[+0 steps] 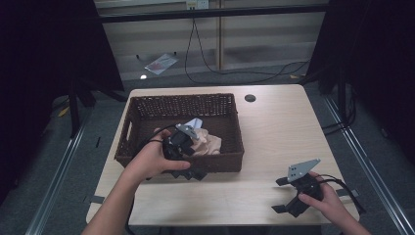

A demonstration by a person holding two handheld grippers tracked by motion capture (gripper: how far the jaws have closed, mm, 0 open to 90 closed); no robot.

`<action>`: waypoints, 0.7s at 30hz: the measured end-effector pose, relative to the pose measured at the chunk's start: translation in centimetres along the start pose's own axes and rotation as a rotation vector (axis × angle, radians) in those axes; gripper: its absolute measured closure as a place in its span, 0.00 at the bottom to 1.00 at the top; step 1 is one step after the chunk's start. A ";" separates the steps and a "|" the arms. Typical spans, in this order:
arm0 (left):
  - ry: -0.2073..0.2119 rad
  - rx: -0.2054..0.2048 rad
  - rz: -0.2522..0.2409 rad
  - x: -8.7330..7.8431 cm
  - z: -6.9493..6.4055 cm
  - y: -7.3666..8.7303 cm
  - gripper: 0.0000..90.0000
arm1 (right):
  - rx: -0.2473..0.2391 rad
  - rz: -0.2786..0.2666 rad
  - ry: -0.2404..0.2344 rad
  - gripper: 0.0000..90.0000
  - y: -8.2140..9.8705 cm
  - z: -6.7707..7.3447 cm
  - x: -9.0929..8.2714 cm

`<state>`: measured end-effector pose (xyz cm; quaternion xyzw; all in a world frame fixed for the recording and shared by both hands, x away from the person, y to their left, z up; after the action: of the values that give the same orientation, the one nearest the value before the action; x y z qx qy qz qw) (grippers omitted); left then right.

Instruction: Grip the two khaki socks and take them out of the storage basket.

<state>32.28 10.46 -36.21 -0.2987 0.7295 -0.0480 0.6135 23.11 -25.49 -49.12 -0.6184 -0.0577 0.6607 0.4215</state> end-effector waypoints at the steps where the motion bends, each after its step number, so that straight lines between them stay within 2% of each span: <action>1: 0.000 0.011 0.005 -0.1 0.2 -0.1 0.04 | 0.001 0.000 0.000 0.04 0.0 0.0 0.0; 2: -0.003 -0.012 -0.016 0.0 0.2 -0.2 0.04 | 0.004 0.003 0.000 0.04 0.0 0.0 0.0; 4: -0.003 0.000 -0.007 -0.3 0.5 -0.4 0.04 | 0.004 0.002 -0.001 0.04 0.0 0.0 -0.1; 5: -0.001 -0.049 -0.038 -0.2 0.3 -0.5 0.04 | 0.005 0.002 -0.001 0.04 0.0 0.0 -0.1; 6: -0.008 -0.004 -0.002 -0.4 0.7 -0.5 0.04 | 0.003 0.000 0.000 0.04 0.0 0.0 0.0; 7: -0.002 -0.056 -0.032 -0.4 0.5 -0.6 0.04 | 0.002 -0.001 -0.001 0.04 0.0 0.0 0.0; 8: -0.012 -0.003 0.003 -0.7 1.0 -0.6 0.04 | 0.003 0.002 -0.001 0.04 0.0 0.0 0.0; 10: -0.018 -0.038 -0.015 -0.8 1.2 -0.7 0.05 | 0.000 0.002 -0.001 0.04 0.0 0.0 0.0; 11: -0.029 -0.029 0.008 -1.1 1.5 -0.8 0.05 | 0.000 0.001 -0.001 0.04 0.0 0.0 0.0; 15: -0.042 -0.065 -0.006 -1.4 2.2 -0.8 0.05 | 0.000 -0.001 0.000 0.04 0.0 0.0 0.0; 17: -0.050 -0.068 -0.002 -1.6 2.7 -0.8 0.05 | -0.001 0.000 -0.001 0.04 0.0 0.0 0.0; 18: -0.060 -0.085 -0.016 -1.5 2.9 -0.7 0.05 | 0.000 0.000 0.000 0.04 0.0 0.0 0.0; 21: -0.069 -0.091 -0.007 -1.5 3.5 -0.7 0.05 | 0.000 0.001 0.000 0.04 0.0 0.0 0.1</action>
<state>35.86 11.65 -35.47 -0.3303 0.7083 -0.0064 0.6238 23.14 -25.46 -49.18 -0.6184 -0.0576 0.6609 0.4212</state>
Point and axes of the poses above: each handheld gripper's, and its own axes: x roughly forward along the jaws, y roughly out of its underside, z roughly to its left, the point moved 1 cm from there along x, roughly forward along the jaws, and after that the axes turned 5 degrees about z, right-handed, at the moved point
